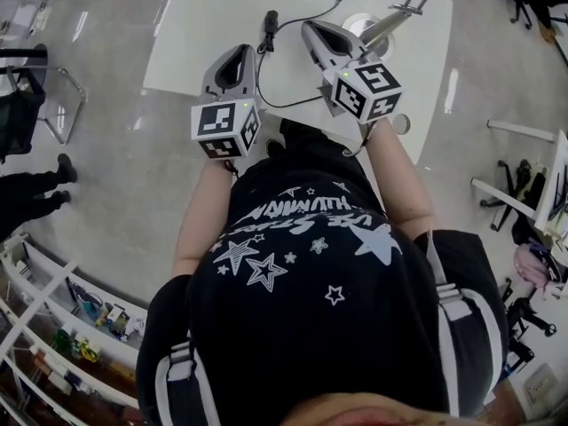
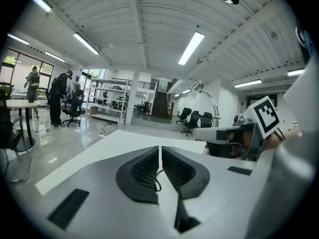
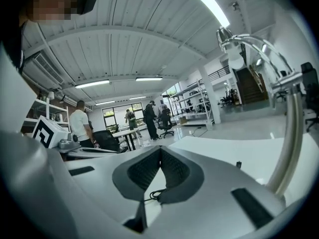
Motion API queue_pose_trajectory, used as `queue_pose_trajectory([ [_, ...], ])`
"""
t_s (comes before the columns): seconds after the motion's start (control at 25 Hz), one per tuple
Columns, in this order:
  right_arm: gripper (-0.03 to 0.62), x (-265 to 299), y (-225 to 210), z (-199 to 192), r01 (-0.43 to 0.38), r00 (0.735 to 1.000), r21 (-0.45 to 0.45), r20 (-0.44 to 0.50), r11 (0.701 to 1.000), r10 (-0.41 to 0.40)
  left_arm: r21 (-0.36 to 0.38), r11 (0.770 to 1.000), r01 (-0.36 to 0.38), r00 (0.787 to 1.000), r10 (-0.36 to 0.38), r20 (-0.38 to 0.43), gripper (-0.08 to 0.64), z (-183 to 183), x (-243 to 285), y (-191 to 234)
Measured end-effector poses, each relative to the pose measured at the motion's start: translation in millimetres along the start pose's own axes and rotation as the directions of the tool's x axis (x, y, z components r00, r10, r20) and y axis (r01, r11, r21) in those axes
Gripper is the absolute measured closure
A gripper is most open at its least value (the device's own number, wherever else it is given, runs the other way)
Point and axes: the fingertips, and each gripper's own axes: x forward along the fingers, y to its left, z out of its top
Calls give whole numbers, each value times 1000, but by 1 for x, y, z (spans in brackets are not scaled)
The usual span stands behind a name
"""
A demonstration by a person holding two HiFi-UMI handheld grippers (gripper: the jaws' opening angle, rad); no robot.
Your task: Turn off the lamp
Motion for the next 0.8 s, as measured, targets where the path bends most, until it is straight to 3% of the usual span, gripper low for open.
queue_pose_trajectory([
  [0.52,587,49,-32,-15,-20,997,26,-73,999,22,15,997,70,975,-65,-211,546,-53,63,-2],
  [0.8,587,62,-44,-31,-24,993,49,-112,998,30,7,998,68,963,-64,-260,526,-70,80,1],
])
